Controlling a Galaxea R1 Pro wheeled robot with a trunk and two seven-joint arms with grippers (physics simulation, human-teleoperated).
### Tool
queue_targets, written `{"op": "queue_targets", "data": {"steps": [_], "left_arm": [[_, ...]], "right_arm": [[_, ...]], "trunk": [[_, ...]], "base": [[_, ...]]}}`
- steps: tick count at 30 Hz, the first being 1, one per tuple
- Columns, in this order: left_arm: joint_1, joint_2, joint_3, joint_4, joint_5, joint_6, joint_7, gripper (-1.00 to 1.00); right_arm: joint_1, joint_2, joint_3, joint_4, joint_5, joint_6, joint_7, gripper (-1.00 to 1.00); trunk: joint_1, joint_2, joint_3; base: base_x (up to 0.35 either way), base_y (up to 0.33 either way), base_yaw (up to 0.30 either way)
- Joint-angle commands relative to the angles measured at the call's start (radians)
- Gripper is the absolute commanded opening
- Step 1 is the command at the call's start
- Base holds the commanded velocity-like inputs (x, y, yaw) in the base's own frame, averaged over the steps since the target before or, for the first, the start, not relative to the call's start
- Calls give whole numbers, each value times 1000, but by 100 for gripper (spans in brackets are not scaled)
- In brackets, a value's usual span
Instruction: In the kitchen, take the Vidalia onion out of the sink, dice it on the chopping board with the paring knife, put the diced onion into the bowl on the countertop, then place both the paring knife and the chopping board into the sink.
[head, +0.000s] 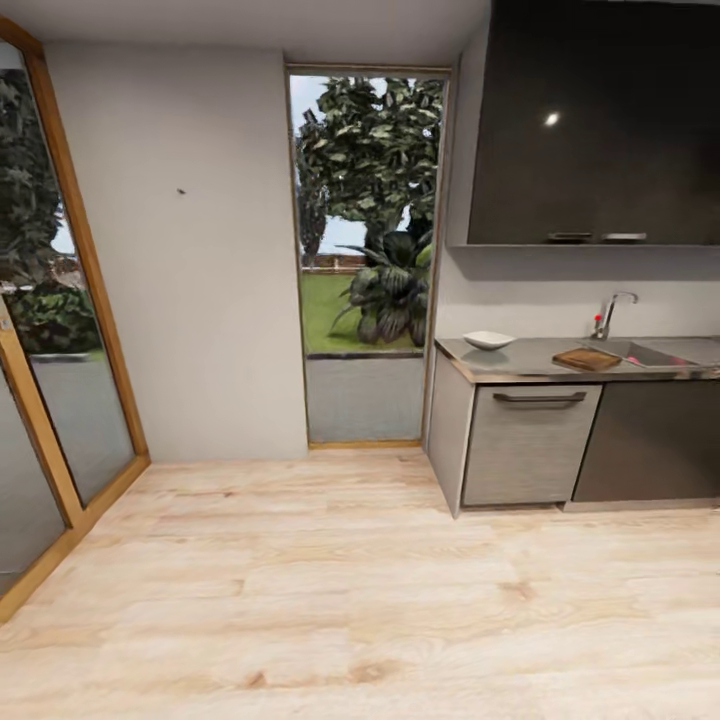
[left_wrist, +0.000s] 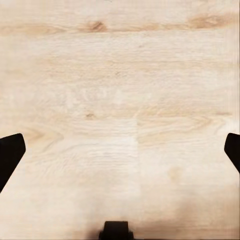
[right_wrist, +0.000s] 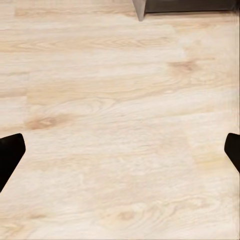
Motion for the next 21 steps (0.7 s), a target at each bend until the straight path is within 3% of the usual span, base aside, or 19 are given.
{"op": "queue_targets", "data": {"steps": [1,21], "left_arm": [[0,0,0,0,1,-3,0,100],[0,0,0,6,1,-4,0,100]], "right_arm": [[0,0,1,0,0,-2,-4,100],[0,-1,1,0,0,-3,-4,100]], "trunk": [[0,0,0],[0,0,19]], "base": [[207,-58,-248],[276,116,-248]]}}
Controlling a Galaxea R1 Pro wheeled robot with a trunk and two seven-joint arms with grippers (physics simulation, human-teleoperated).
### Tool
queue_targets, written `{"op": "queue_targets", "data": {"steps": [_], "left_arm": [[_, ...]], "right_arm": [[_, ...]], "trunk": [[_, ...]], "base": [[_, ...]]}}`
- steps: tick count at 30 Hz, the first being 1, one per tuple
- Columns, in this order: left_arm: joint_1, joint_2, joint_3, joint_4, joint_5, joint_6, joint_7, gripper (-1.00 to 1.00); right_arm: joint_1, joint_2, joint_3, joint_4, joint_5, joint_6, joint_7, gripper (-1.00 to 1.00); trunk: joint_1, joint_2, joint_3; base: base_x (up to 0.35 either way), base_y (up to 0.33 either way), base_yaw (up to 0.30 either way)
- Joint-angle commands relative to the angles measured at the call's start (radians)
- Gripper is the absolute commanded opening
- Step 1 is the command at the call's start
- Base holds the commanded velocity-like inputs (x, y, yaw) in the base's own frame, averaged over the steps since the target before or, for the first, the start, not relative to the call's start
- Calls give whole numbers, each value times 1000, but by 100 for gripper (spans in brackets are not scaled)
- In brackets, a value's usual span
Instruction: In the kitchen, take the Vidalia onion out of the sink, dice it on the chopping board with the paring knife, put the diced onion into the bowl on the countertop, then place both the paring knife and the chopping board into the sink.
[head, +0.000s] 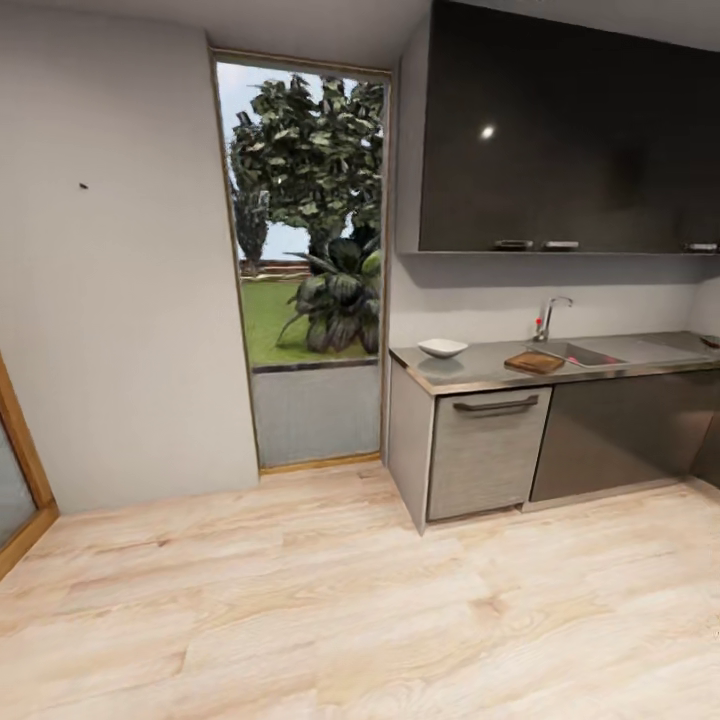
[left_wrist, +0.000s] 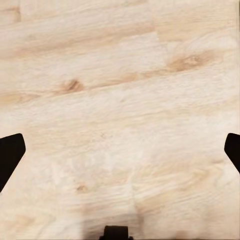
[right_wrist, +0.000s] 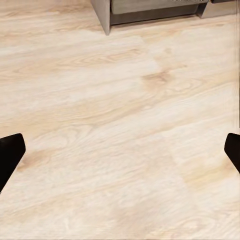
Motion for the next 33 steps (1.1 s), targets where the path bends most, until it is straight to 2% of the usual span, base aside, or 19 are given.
{"op": "queue_targets", "data": {"steps": [1,33], "left_arm": [[0,0,0,1,1,-3,0,100],[0,0,0,5,0,-3,0,100]], "right_arm": [[0,0,1,0,0,-2,-4,100],[0,0,1,0,0,-1,-4,100]], "trunk": [[1,0,0],[1,0,31]], "base": [[284,154,-248],[284,151,-248]]}}
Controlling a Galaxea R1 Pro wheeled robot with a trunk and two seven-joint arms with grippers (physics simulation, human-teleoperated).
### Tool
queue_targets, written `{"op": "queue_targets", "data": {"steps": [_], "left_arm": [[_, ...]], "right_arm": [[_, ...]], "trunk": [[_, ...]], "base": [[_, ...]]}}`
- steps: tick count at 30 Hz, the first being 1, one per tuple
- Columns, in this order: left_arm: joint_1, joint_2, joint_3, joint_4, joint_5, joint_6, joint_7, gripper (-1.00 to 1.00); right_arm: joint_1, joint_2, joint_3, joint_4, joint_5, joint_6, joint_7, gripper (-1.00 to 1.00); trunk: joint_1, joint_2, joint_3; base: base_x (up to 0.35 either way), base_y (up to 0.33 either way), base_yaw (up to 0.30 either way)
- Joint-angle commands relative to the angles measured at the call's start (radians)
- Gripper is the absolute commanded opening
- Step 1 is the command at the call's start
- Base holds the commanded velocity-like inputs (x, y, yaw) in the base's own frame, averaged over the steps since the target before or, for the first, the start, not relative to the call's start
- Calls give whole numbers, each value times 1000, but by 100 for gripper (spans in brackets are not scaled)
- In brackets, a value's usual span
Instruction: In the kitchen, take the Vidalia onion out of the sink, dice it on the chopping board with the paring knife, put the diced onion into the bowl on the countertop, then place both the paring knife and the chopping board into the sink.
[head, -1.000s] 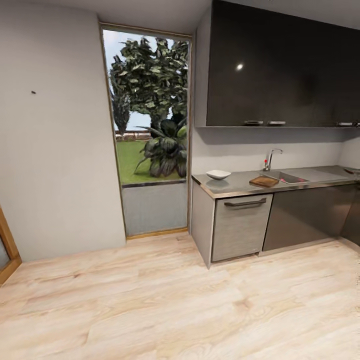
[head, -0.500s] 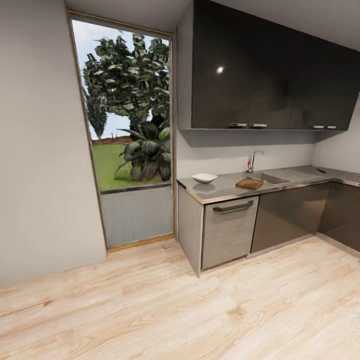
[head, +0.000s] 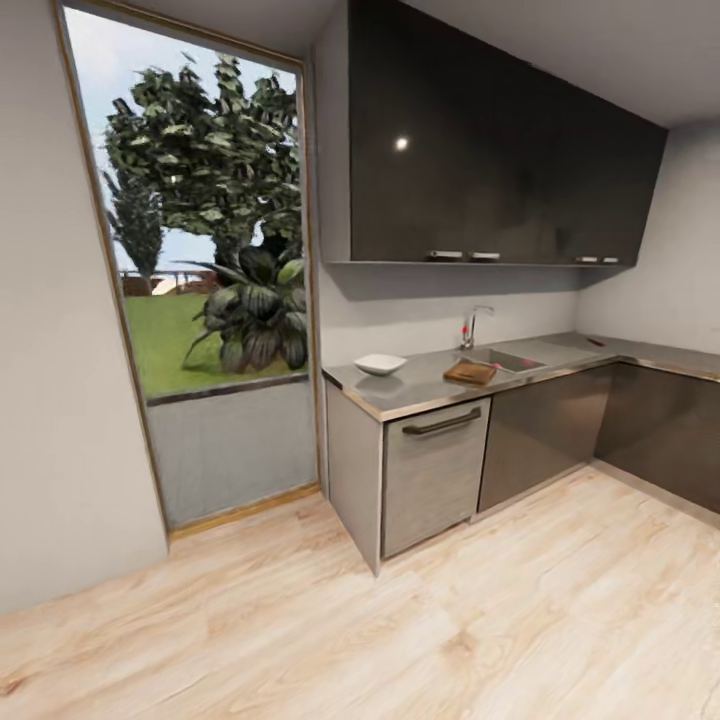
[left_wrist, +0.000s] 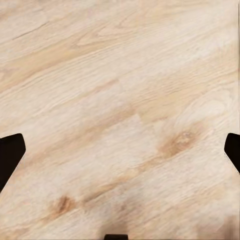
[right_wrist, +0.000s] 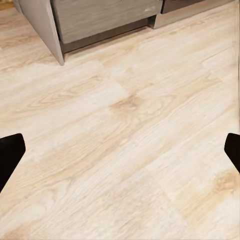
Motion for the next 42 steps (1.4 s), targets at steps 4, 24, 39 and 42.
{"op": "queue_targets", "data": {"steps": [4,24,39,42], "left_arm": [[0,0,0,0,1,-3,0,100],[0,0,0,-1,1,-4,0,100],[0,-28,3,-4,3,-3,2,100],[0,-30,3,-4,4,-3,3,100]], "right_arm": [[0,0,1,0,0,-2,-4,100],[0,0,0,0,0,0,-4,100],[0,2,1,0,1,-1,-4,100],[0,4,1,0,1,-1,-5,100]], "trunk": [[1,-1,2],[1,-1,3],[-30,55,28],[-42,76,38]], "base": [[284,92,-252],[230,65,-278],[4,1,-281],[0,0,-275]]}}
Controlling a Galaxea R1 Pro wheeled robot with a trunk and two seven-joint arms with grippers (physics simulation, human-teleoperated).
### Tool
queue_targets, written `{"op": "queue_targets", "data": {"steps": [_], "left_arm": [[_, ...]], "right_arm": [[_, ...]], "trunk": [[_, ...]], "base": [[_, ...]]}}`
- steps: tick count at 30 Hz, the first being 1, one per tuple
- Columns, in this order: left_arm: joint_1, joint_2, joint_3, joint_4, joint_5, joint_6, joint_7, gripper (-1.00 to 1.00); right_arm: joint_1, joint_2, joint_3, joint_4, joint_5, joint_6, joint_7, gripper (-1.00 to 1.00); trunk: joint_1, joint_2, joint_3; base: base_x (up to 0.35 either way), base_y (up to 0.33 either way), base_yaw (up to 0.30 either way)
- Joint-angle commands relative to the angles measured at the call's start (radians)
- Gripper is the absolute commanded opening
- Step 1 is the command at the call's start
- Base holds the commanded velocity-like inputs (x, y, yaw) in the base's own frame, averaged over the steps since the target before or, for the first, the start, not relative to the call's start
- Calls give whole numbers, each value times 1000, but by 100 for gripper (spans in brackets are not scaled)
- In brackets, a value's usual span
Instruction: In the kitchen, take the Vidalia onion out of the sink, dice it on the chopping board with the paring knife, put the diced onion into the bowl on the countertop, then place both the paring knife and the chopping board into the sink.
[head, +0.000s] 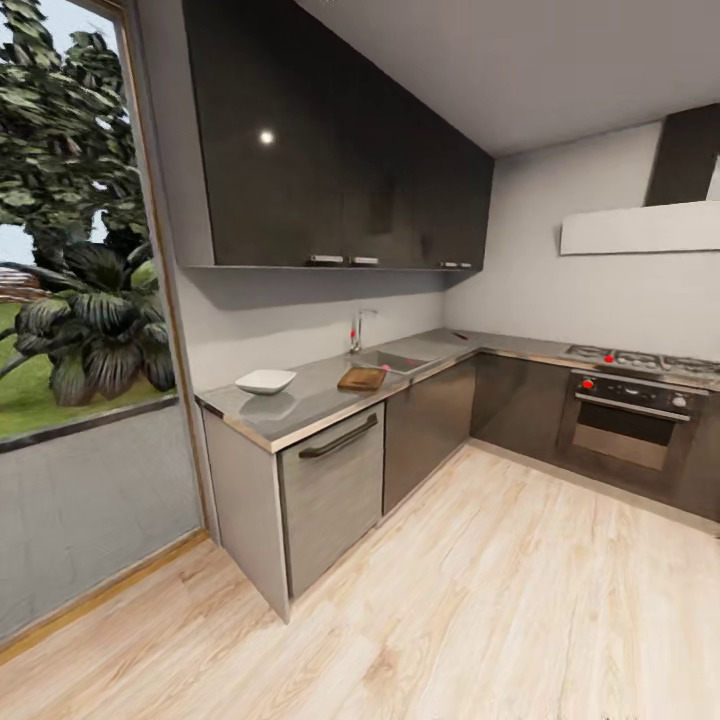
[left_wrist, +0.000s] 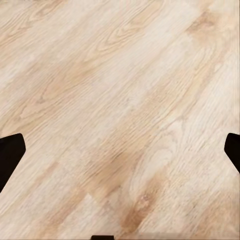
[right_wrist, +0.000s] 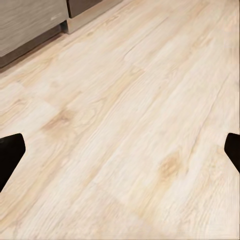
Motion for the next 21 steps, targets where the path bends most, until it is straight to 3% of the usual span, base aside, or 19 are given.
{"op": "queue_targets", "data": {"steps": [1,15,21], "left_arm": [[0,0,1,0,1,-3,1,100],[0,-1,2,0,1,-1,1,100],[0,-1,2,0,1,-1,1,100]], "right_arm": [[0,0,1,0,0,-2,-4,100],[0,2,1,9,0,-2,-6,100],[0,3,1,28,0,-2,-7,100]], "trunk": [[-4,7,2],[-58,105,46],[-81,147,65]], "base": [[0,0,-183],[0,0,-23],[0,0,174]]}}
